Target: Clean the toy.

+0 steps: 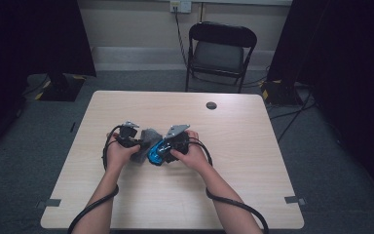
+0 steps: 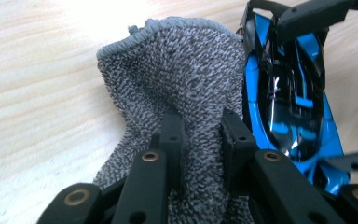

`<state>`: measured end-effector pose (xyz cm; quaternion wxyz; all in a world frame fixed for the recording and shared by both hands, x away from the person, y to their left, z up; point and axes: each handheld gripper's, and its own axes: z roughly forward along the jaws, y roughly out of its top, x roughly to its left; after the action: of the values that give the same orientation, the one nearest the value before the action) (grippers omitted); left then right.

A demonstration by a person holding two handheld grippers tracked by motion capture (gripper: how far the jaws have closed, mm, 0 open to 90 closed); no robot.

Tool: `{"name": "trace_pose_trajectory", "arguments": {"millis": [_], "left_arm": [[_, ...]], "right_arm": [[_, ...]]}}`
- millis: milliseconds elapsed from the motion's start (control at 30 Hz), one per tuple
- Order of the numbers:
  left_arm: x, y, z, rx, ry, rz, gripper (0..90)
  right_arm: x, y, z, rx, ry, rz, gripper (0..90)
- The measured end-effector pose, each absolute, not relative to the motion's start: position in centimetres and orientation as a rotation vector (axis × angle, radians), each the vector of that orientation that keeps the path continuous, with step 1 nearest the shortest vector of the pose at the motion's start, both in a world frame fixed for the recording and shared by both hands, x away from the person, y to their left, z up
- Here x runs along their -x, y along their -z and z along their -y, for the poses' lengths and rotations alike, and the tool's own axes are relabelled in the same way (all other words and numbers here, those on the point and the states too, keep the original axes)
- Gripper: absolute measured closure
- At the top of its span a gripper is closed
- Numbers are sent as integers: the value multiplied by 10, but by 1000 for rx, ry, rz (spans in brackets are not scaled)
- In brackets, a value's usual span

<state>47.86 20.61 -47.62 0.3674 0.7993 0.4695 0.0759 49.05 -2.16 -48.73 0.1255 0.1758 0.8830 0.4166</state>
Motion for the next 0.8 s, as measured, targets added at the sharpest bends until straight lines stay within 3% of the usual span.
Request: {"name": "trace_pose_trajectory", "arguments": {"millis": [800], "left_arm": [[-442, 471, -228, -2094, -111, -1183, 740]], "right_arm": [[-491, 487, 22, -510, -1215, -2570, 108]]}}
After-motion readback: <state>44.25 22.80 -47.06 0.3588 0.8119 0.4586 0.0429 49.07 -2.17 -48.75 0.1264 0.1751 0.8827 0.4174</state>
